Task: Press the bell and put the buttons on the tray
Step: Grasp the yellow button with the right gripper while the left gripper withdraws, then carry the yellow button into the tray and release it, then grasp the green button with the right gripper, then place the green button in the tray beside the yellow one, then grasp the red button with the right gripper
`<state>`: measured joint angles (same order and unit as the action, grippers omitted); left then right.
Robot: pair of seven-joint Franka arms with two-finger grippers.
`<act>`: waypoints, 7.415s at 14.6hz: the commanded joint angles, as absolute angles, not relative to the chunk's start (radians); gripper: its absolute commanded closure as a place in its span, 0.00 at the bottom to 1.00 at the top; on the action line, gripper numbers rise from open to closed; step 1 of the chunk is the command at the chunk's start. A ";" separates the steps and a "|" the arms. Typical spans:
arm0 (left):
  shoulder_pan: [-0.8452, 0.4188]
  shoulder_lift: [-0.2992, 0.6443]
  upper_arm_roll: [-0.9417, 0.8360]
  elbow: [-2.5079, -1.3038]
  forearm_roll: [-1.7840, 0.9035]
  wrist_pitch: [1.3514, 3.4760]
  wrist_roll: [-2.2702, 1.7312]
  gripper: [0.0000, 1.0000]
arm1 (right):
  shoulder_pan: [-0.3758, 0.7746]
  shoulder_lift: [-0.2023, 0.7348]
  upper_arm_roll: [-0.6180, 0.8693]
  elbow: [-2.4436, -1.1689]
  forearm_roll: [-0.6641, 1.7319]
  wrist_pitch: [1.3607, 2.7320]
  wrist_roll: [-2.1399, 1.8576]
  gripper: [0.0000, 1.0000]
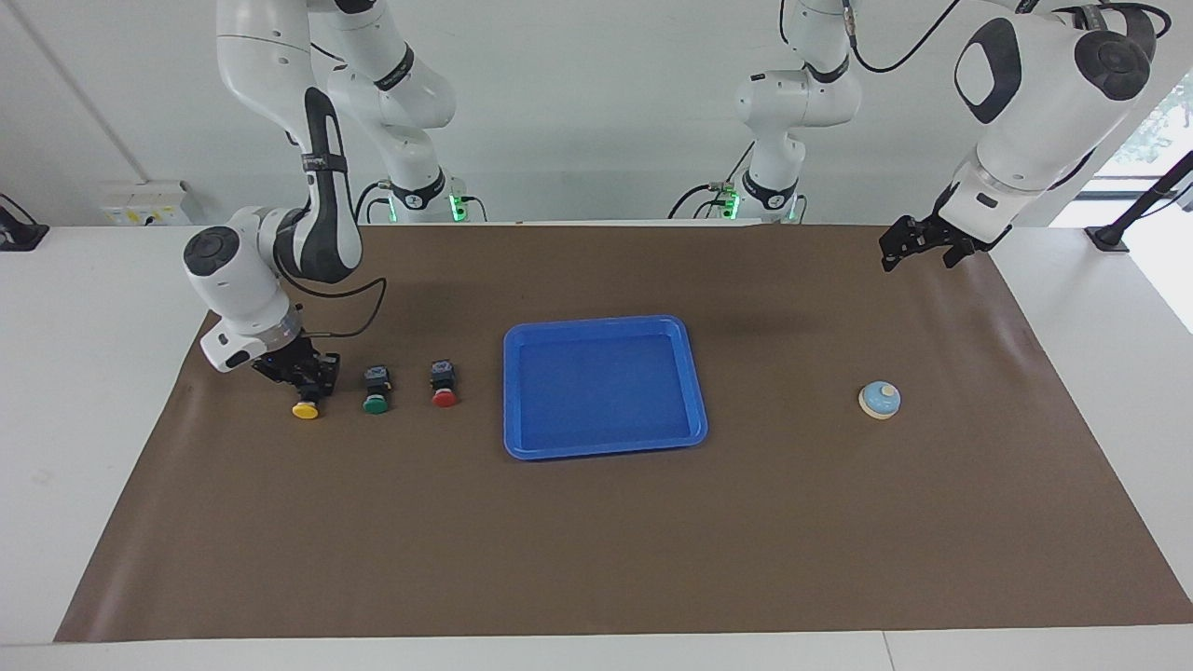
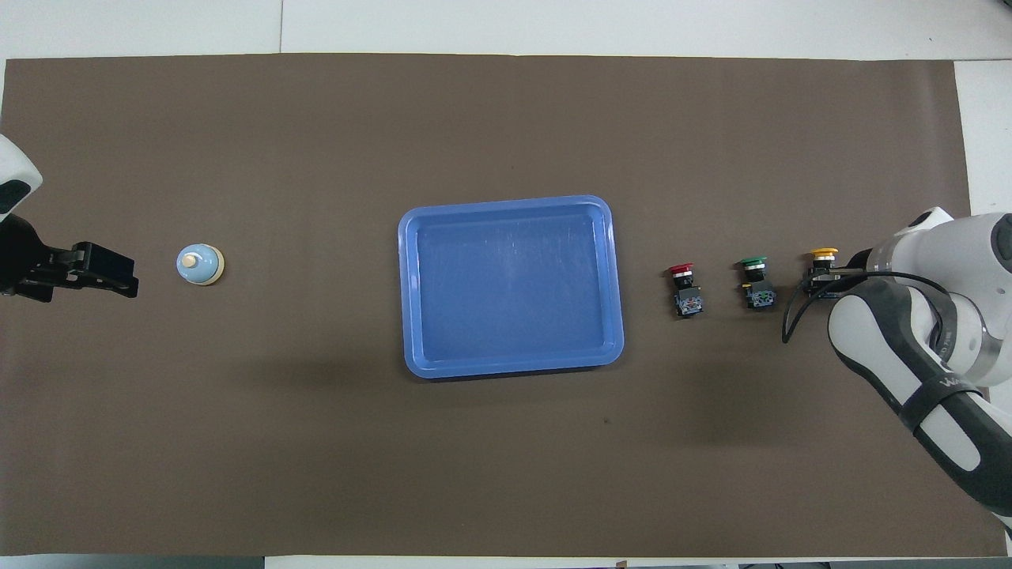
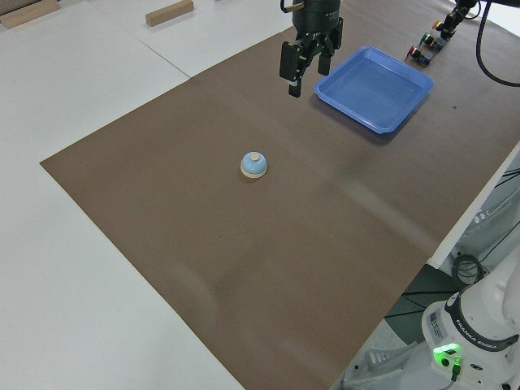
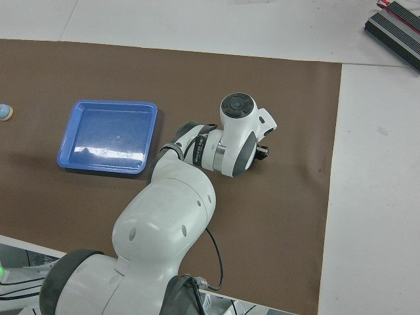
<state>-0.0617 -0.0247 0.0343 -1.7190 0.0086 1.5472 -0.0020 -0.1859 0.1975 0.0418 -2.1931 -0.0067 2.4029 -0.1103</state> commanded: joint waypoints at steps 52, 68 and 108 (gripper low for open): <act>-0.072 -0.029 0.046 -1.689 -0.008 1.528 0.003 0.00 | -0.048 0.146 0.041 -2.246 0.003 2.353 -0.017 0.16; -0.072 -0.029 0.046 -1.689 -0.009 1.528 0.003 0.00 | 0.389 0.231 0.060 -1.872 0.044 2.085 0.404 0.96; -0.072 -0.029 0.046 -1.689 -0.008 1.528 0.003 0.00 | 0.175 0.199 0.046 -2.160 0.046 2.312 0.075 0.10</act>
<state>-0.0718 -0.0248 0.0414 -1.7000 0.0065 1.5414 -0.0009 0.1892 0.2302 0.0342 -2.1257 0.0345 2.2932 0.0412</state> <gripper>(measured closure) 0.000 0.035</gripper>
